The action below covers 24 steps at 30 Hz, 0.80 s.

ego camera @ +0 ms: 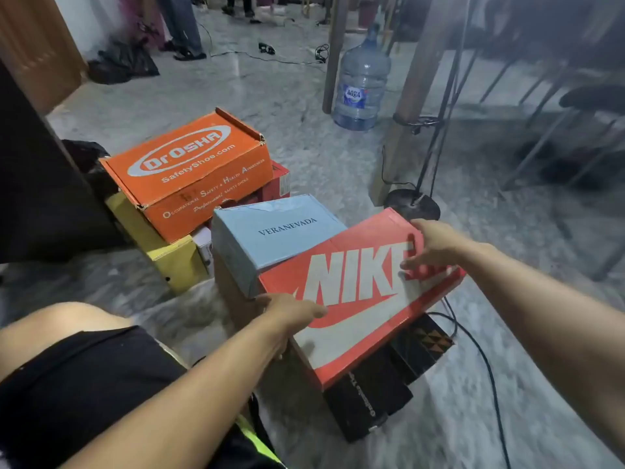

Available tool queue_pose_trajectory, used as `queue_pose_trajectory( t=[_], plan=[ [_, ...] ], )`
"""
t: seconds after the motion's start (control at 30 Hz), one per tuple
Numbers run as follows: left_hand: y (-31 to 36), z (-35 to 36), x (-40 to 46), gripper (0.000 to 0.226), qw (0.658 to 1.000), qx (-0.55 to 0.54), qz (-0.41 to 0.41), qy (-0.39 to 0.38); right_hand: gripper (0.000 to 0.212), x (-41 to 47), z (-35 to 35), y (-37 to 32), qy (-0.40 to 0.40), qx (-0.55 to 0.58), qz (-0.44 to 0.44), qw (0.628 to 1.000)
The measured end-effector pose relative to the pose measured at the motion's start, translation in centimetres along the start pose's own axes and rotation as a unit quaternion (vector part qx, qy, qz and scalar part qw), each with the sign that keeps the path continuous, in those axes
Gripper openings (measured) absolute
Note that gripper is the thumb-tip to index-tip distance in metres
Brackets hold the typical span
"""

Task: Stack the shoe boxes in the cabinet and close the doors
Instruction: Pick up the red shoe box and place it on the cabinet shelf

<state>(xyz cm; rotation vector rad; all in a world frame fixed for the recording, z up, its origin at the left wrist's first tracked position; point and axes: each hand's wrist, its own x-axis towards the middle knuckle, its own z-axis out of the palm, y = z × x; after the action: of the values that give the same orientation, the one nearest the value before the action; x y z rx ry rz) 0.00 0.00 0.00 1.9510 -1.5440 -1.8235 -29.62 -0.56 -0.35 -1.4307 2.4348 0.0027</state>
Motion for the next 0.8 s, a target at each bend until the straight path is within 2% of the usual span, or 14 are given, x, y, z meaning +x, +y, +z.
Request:
queue_pose_trajectory(
  t=[0.1, 0.17, 0.23, 0.3, 0.4, 0.5, 0.57, 0.7, 0.8],
  plan=[
    [-0.2, 0.6, 0.3, 0.065, 0.999, -0.04, 0.015, -0.008, 0.115, -0.1, 0.8, 1.7, -0.02, 0.067, 0.061, 0.996],
    [-0.3, 0.8, 0.3, 0.05, 0.996, -0.077, 0.012, -0.03, 0.105, -0.4, 1.1, 2.4, -0.045, 0.131, 0.087, 0.986],
    [-0.4, 1.0, -0.1, 0.044, 0.995, -0.098, 0.011, -0.03, 0.075, -0.8, 1.2, 2.9, -0.058, 0.179, 0.092, 0.978],
    [-0.4, 1.1, -0.4, 0.042, 0.993, -0.118, 0.008, -0.031, 0.064, -1.3, 1.2, 3.1, -0.054, 0.189, 0.092, 0.976],
    [-0.2, 1.2, -1.0, 0.043, 0.992, -0.124, 0.004, -0.029, 0.068, -1.6, 0.8, 3.3, -0.051, 0.18, 0.091, 0.978],
    [0.6, 1.1, -2.7, 0.028, 0.989, -0.142, -0.01, -0.044, 0.071, -2.2, -0.8, 3.5, -0.048, 0.171, 0.094, 0.98],
    [0.9, 1.2, -3.0, 0.027, 0.986, -0.16, -0.012, -0.051, 0.072, -3.0, -2.4, 3.5, -0.046, 0.162, 0.09, 0.982],
    [1.8, 0.8, -3.9, 0.032, 0.99, -0.133, 0.016, -0.045, 0.078, -4.3, -6.1, 3.1, -0.033, 0.151, 0.088, 0.984],
    [2.9, -0.4, -4.9, 0.028, 0.99, -0.127, 0.051, -0.043, 0.077, -5.6, -9.2, 1.9, -0.013, 0.141, 0.081, 0.987]
  ],
)
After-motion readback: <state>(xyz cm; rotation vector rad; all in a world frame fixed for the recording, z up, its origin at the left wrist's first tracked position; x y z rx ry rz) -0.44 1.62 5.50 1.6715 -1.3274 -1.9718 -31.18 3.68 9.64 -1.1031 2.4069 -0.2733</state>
